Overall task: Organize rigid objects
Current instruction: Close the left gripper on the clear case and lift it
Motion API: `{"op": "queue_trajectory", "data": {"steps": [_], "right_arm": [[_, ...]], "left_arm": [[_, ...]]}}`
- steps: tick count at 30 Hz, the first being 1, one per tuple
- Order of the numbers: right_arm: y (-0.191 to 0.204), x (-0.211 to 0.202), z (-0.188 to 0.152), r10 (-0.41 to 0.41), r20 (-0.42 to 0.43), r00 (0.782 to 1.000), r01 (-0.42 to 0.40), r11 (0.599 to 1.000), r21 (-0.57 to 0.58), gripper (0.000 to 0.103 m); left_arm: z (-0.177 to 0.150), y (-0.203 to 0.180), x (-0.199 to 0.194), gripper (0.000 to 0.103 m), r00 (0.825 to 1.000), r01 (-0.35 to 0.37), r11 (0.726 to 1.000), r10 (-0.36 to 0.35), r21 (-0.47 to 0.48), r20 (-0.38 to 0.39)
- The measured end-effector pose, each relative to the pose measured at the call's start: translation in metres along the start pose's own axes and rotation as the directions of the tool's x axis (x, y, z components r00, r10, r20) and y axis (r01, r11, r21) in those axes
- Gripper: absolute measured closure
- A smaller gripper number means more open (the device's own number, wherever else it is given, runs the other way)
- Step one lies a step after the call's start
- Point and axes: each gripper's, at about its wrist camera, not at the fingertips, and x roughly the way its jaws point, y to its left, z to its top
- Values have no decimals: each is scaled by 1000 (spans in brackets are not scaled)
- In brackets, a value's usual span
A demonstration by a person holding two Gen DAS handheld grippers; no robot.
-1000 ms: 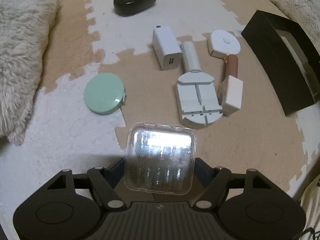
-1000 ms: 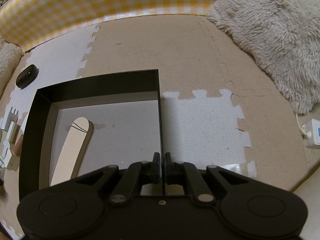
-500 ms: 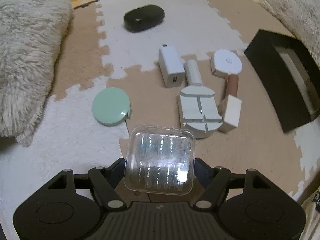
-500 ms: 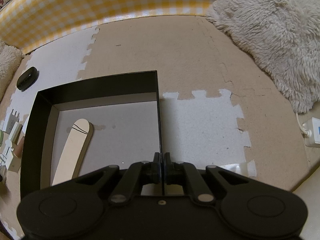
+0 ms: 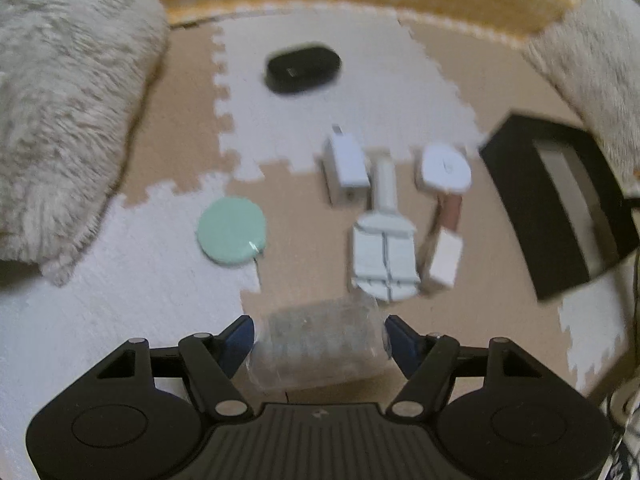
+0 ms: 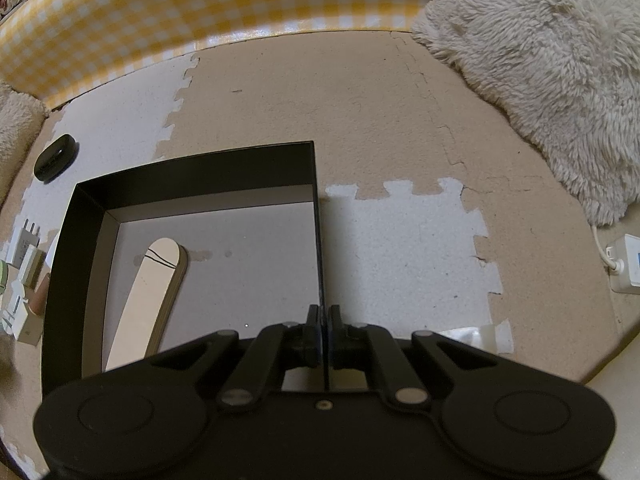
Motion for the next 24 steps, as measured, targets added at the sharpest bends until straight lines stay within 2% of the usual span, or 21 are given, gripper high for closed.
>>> {"op": "queue_trajectory", "data": {"steps": [3, 6, 10, 15, 18, 24], "right_arm": [[0, 0, 0, 0, 0, 1000, 0, 1000, 0, 100], [0, 0, 0, 0, 0, 1000, 0, 1000, -1, 100], [0, 0, 0, 0, 0, 1000, 0, 1000, 0, 100], [0, 0, 0, 1, 0, 1000, -1, 1000, 1, 100], [0, 0, 0, 1, 0, 1000, -1, 1000, 2, 100], [1, -1, 0, -1, 0, 1000, 1, 1000, -1, 100]], "left_arm": [[-7, -11, 18, 32, 996, -4, 998, 10, 60, -94], [-10, -22, 30, 29, 991, -35, 993, 49, 113, -126], [-10, -21, 36, 25, 991, -39, 998, 45, 49, -125], [-12, -10, 33, 25, 994, -27, 997, 19, -66, -109], [-15, -4, 30, 25, 994, -30, 990, 15, -140, -108], [-19, -8, 29, 27, 993, -81, 969, 59, -235, -99]]}}
